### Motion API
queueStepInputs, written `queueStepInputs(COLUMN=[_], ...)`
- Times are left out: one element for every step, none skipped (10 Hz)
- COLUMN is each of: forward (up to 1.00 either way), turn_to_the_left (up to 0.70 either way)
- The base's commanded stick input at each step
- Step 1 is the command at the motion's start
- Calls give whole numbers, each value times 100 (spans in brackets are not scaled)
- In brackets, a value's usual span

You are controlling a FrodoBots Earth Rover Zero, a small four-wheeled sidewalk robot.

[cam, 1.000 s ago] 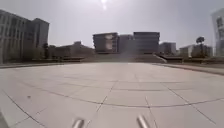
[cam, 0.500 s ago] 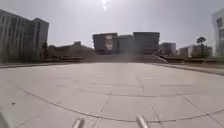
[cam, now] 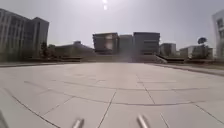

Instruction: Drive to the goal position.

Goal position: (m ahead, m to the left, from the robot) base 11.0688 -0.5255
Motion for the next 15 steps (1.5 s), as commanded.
queueStepInputs(forward=[70, 70, 70, 70, 70, 70, 70, 70, 70, 70, 70, 70, 70, 70, 70], turn_to_the_left=[1, 1, 1, 1, 1, 1, 1, 1, 1, 1, 1, 1, 1, 1, 1])
